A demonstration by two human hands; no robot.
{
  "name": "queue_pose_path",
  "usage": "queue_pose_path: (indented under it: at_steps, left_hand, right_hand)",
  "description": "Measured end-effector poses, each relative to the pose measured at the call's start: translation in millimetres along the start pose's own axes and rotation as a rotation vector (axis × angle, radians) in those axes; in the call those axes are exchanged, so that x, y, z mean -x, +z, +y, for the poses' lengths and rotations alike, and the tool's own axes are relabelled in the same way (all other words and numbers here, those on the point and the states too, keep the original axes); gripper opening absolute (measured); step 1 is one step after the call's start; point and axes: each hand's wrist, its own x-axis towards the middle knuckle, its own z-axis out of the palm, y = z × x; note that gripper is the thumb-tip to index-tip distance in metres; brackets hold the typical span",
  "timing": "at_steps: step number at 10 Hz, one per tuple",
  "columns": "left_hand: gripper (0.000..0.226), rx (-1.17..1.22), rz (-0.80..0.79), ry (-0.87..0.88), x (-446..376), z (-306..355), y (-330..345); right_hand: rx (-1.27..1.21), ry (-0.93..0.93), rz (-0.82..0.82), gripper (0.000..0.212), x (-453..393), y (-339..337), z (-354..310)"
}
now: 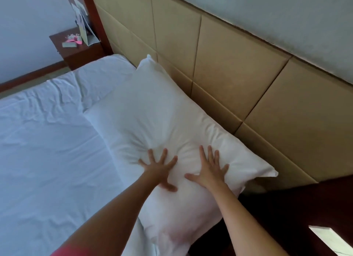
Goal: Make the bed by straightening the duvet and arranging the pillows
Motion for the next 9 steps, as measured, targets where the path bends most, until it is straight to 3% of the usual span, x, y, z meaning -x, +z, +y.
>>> queue_pose_path:
  at_steps: [2, 4, 6, 7, 8, 9]
  left_hand:
    - [0.116, -0.002, 0.05, -0.019, 4.5, 13.4, 25.4]
    - [0.084, 0.051, 0.171, 0.01, 18.9, 9.6, 56.9]
    - [0.054, 0.225, 0.291, 0.167, 60.5, -4.3, 108.1]
    - [0.036, 0.225, 0.186, 0.11, 95.9, -16.1, 126.9]
    - [0.028, 0.149, 0.075, 0.05, 135.4, -34.2, 138.1]
    - [0.025, 0.181, 0.177, 0.063, 174.3, -52.1, 146.4]
  right_hand:
    - [0.053, 0.001, 0.008, 0.121, 19.4, 21.8, 3.1]
    - [-0.024, -0.01, 0.043, 0.114, 50.5, 48.9, 6.9]
    - [-0.033, 0.007, -0.002, 0.098, 96.8, 72.5, -5.0]
    - [-0.111, 0.058, -0.107, 0.085, 137.4, 79.7, -13.2]
    - [-0.218, 0.1, -0.111, 0.057, 185.1, 82.4, -24.6]
    - [-0.245, 0.091, -0.007, 0.026, 229.8, 80.5, -37.3]
